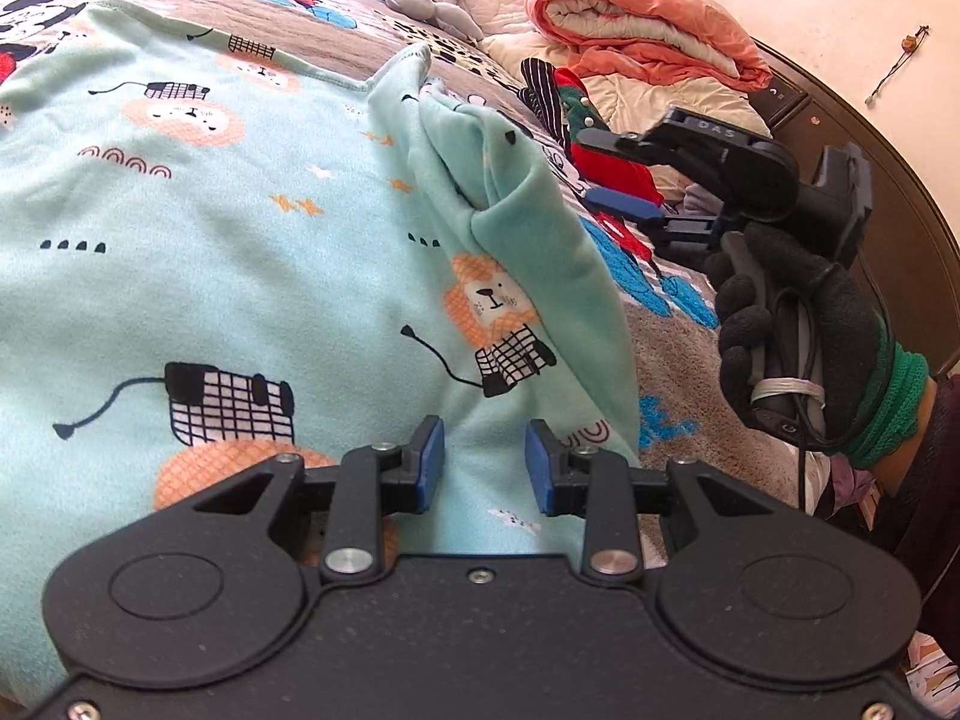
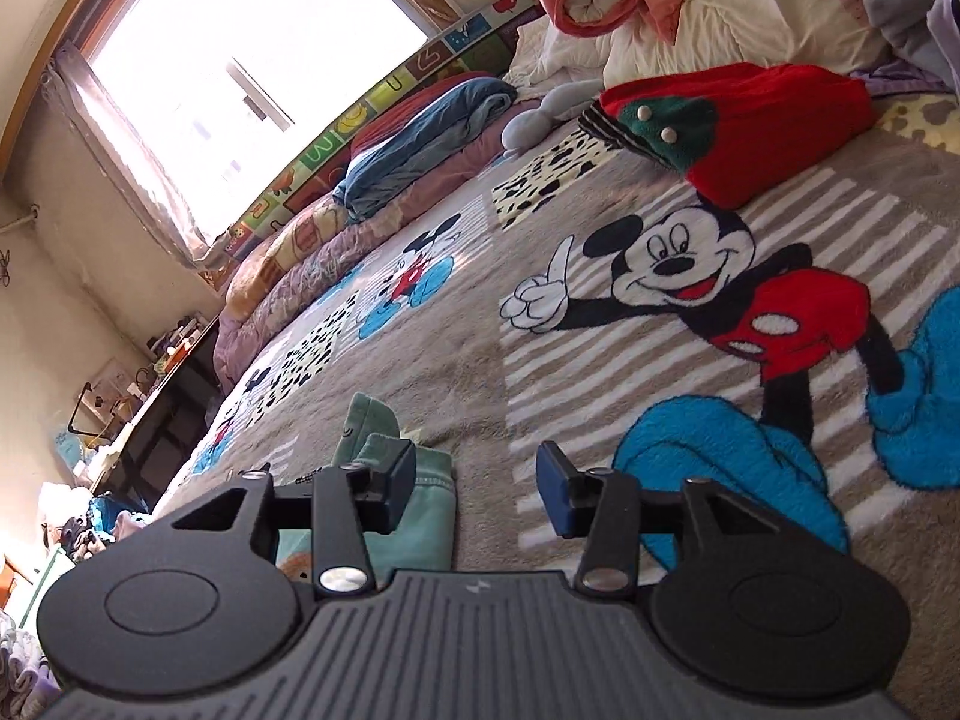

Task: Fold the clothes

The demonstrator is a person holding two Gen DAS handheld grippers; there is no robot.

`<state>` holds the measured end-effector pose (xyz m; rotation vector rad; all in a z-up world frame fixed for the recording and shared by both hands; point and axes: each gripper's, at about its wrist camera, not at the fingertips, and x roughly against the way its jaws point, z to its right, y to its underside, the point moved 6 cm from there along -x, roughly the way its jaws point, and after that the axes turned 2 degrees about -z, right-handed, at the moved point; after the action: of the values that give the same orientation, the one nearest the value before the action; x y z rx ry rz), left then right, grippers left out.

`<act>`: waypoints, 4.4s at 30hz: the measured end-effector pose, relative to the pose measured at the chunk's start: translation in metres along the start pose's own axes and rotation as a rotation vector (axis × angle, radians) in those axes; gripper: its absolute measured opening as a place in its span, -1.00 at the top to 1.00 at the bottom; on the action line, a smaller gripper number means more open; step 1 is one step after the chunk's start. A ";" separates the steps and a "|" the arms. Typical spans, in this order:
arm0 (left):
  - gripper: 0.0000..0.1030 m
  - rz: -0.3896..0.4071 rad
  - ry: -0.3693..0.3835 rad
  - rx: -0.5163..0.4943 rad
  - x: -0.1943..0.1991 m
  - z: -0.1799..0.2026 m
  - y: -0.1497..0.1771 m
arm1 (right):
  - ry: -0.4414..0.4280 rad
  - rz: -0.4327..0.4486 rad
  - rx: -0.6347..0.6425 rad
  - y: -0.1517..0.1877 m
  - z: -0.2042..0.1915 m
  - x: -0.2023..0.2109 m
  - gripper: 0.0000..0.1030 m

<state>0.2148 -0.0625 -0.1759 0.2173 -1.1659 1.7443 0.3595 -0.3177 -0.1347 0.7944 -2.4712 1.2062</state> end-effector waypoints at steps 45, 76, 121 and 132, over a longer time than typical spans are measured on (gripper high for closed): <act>0.39 -0.006 0.005 -0.017 0.001 -0.003 -0.001 | 0.188 0.218 -0.236 0.007 0.096 0.108 0.61; 0.24 0.004 0.021 -0.038 0.000 -0.003 0.000 | 0.111 0.284 -0.285 -0.009 0.133 0.148 0.84; 0.21 0.153 -0.506 -1.400 -0.047 0.093 0.089 | -0.070 0.009 -0.683 0.160 0.058 0.101 0.89; 0.16 0.225 -0.624 -1.542 -0.054 0.096 0.088 | -0.218 0.050 -0.671 0.167 0.078 0.118 0.90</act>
<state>0.1387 -0.1753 -0.2119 -0.3567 -2.6985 0.4964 0.1656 -0.3376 -0.2338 0.6892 -2.8078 0.2477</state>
